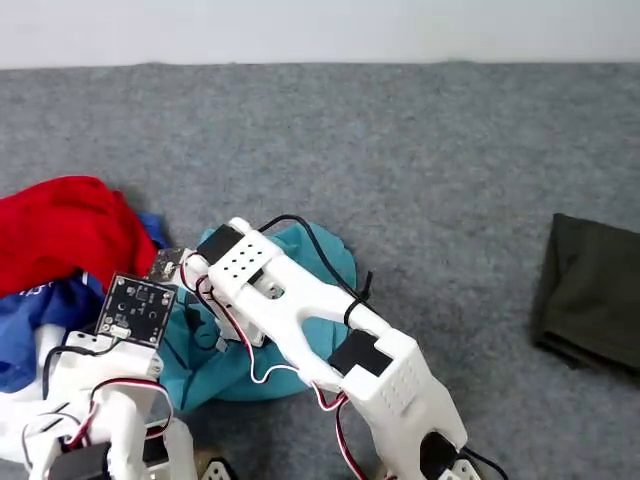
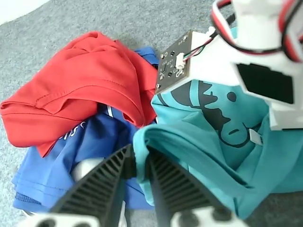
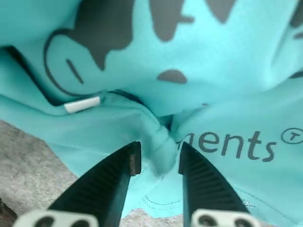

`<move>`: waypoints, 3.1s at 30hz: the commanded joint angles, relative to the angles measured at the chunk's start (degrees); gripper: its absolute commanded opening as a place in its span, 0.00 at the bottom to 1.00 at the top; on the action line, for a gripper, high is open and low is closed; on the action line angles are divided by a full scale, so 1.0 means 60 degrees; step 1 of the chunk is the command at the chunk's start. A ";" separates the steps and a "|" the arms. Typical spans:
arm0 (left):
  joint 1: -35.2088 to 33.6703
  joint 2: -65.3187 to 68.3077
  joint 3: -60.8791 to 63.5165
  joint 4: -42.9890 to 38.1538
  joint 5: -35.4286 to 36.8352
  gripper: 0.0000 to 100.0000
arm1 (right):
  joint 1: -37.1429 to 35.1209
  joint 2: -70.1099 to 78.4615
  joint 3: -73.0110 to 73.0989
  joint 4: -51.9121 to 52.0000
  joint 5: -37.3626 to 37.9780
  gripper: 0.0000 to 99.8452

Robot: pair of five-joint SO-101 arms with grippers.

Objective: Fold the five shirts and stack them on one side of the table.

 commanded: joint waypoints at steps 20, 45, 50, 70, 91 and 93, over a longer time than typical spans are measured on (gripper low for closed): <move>0.0000 -0.0059 -0.0022 -0.0220 -0.0015 0.01 | -0.0022 0.0110 -0.1377 0.0447 0.0103 0.15; 0.0000 -0.0015 -0.0945 -0.0293 0.0000 0.01 | 0.2586 -0.1355 -0.2696 0.2073 0.1377 0.01; -0.0015 0.0029 -0.2249 -0.0894 0.0733 0.02 | 0.3919 -0.3084 -0.2711 0.2088 0.1509 0.01; 0.1700 0.6813 -0.9648 -0.0161 0.1524 0.02 | 0.6454 -1.0103 -0.2755 0.1839 0.1714 0.01; 0.3355 0.7297 -1.4176 -0.0015 0.1465 0.02 | 0.8945 -1.3619 -0.2740 -0.0037 0.2359 0.01; 0.3355 0.7297 -1.4571 -0.0015 0.1465 0.02 | 0.9253 -1.4000 -0.2711 -0.0037 0.2564 0.01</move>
